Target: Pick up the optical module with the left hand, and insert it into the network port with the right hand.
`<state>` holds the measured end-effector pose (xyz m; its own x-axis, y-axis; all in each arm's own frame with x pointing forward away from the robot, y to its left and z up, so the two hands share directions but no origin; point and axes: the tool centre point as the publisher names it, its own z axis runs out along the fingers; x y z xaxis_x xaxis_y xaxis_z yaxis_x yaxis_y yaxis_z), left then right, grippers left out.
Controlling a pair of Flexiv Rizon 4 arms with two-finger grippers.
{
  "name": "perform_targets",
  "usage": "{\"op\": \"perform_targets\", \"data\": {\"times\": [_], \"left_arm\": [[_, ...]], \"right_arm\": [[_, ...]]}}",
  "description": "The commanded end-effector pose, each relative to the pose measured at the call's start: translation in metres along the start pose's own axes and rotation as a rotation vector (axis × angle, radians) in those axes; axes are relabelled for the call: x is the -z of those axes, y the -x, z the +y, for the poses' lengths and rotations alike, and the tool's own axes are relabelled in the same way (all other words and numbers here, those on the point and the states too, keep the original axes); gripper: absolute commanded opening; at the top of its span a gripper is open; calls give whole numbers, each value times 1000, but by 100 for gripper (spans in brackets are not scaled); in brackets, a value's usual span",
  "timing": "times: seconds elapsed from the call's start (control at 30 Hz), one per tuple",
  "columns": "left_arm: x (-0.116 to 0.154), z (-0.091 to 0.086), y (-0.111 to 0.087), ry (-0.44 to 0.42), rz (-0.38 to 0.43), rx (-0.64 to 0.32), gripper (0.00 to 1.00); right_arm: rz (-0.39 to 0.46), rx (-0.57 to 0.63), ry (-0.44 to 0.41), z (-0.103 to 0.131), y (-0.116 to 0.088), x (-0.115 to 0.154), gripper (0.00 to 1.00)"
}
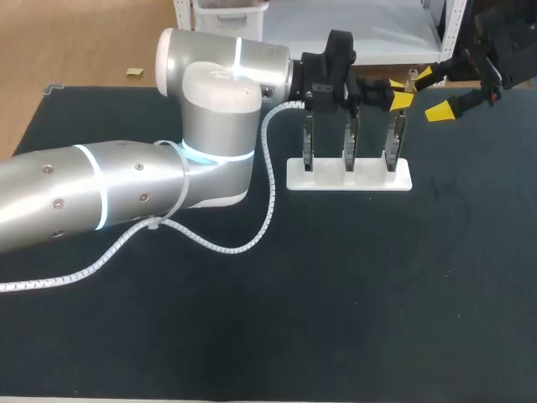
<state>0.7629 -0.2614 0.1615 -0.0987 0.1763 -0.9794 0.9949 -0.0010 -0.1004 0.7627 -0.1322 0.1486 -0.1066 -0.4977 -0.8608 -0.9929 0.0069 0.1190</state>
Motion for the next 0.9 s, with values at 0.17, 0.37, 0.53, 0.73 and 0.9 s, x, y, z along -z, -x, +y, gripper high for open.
{"op": "perform_targets", "data": {"times": [0.17,0.37,0.53,0.73,0.9], "left_arm": [[-1,2,1,-3,4,1,0],[-1,2,1,-3,4,1,0],[-1,2,1,-3,4,1,0],[-1,2,1,-3,4,1,0],[-1,2,1,-3,4,1,0]], "right_arm": [[11,3,-10,-1,0,1,100],[4,31,-47,-2,15,12,100],[-29,38,-51,-1,35,17,100],[-41,21,-41,0,50,14,100],[-28,12,-31,1,55,9,100]]}}
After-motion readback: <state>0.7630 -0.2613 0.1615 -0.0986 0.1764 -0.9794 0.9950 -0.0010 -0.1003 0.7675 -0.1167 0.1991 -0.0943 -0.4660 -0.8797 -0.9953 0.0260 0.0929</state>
